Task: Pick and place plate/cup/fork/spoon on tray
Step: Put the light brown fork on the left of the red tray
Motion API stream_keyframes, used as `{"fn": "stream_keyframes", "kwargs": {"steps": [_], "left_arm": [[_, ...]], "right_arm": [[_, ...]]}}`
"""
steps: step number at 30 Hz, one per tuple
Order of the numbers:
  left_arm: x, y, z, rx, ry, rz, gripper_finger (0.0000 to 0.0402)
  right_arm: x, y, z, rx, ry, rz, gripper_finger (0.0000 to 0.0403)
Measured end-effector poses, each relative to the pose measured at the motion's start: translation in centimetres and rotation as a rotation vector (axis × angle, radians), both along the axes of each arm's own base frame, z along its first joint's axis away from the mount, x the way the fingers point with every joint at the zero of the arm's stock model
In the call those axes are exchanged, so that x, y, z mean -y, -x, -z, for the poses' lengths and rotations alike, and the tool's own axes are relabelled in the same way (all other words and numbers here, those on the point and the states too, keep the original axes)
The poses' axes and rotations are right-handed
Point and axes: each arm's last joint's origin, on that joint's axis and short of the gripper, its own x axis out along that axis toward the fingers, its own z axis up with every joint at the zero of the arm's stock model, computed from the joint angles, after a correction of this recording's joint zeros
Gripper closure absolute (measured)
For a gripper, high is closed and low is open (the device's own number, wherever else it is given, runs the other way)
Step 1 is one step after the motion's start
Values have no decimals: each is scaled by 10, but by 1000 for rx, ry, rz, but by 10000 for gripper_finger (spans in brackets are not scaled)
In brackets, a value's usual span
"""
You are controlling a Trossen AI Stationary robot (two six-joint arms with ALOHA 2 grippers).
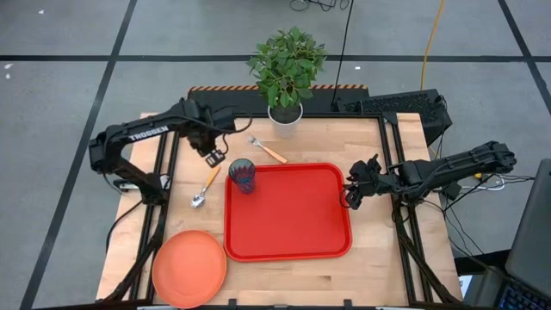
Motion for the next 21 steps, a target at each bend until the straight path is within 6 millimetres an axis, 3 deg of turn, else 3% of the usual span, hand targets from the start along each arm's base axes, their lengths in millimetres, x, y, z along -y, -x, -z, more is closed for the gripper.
{"fn": "stream_keyframes", "kwargs": {"steps": [7,12,21], "left_arm": [[7,3,38,50,10,43,327],[12,19,62,92,73,61,327],[19,42,87,224,120,14,327]], "right_arm": [[-1,-7,-5,76,11,-41,261],[-3,-14,-11,152,31,-82,261],[1,-38,-12,220,84,-212,261]]}}
